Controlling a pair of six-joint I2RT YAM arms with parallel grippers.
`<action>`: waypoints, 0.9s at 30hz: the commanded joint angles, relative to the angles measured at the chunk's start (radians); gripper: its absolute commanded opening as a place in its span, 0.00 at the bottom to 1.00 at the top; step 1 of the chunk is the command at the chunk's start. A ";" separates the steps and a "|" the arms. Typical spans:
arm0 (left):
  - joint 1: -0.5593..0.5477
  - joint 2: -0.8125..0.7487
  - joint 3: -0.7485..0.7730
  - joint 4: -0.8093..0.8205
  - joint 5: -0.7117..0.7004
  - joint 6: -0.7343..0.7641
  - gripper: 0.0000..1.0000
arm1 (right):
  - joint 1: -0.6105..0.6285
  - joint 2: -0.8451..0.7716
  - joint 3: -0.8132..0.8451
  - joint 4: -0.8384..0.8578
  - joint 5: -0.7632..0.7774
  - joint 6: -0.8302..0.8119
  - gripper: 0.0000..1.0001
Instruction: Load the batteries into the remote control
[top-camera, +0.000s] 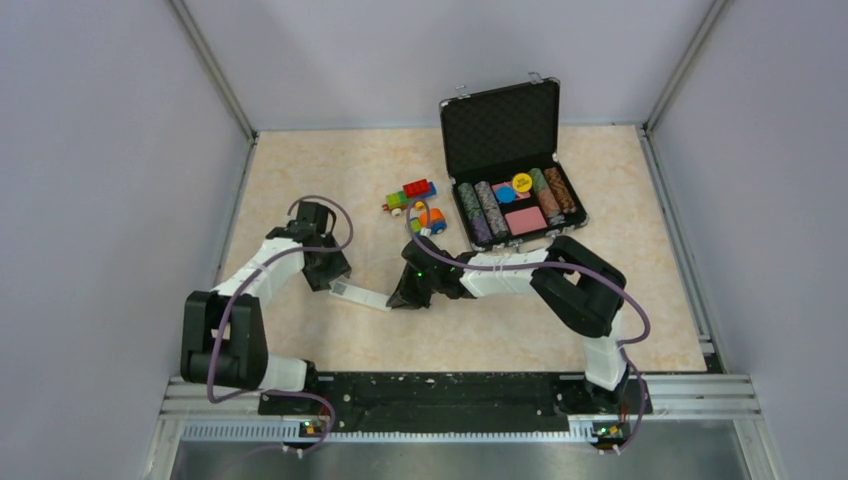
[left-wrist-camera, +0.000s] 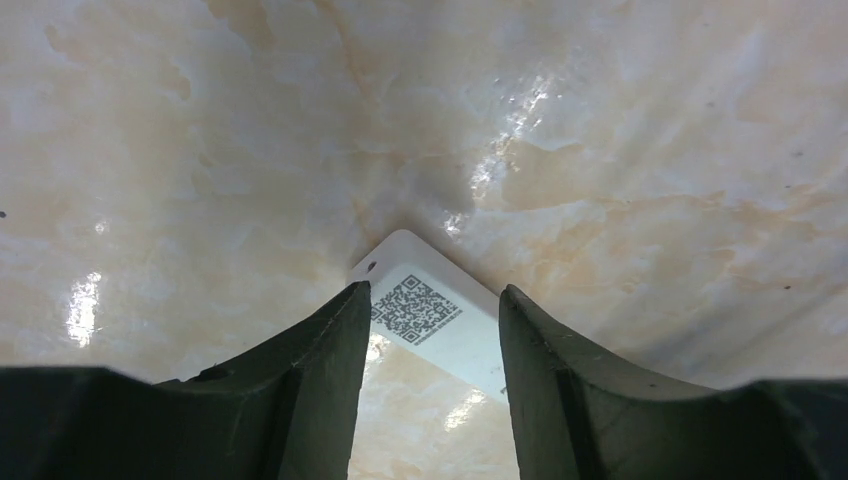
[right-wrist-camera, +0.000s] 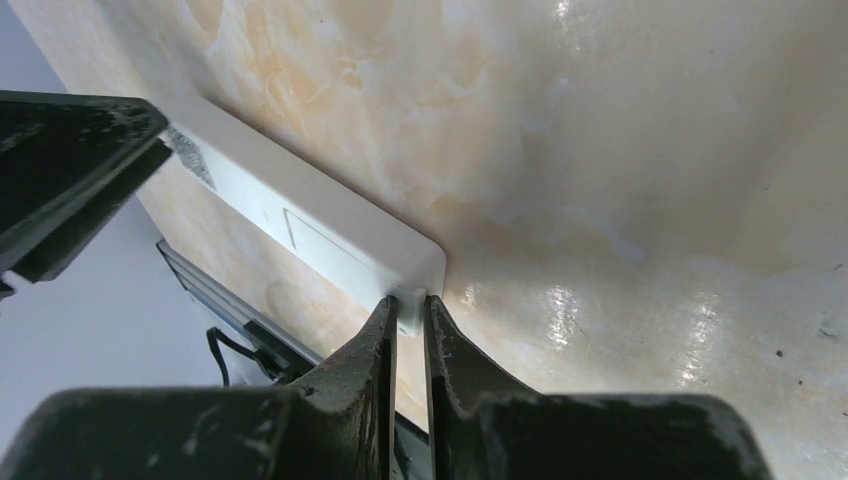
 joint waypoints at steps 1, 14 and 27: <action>0.002 0.021 -0.033 0.067 -0.024 0.047 0.56 | 0.020 0.083 -0.008 -0.100 0.091 -0.033 0.12; 0.000 0.080 -0.094 0.119 -0.006 0.042 0.48 | 0.022 0.093 0.022 -0.122 0.096 -0.051 0.15; -0.016 0.095 -0.141 0.144 0.066 -0.009 0.31 | 0.041 0.127 0.104 -0.200 0.118 -0.040 0.14</action>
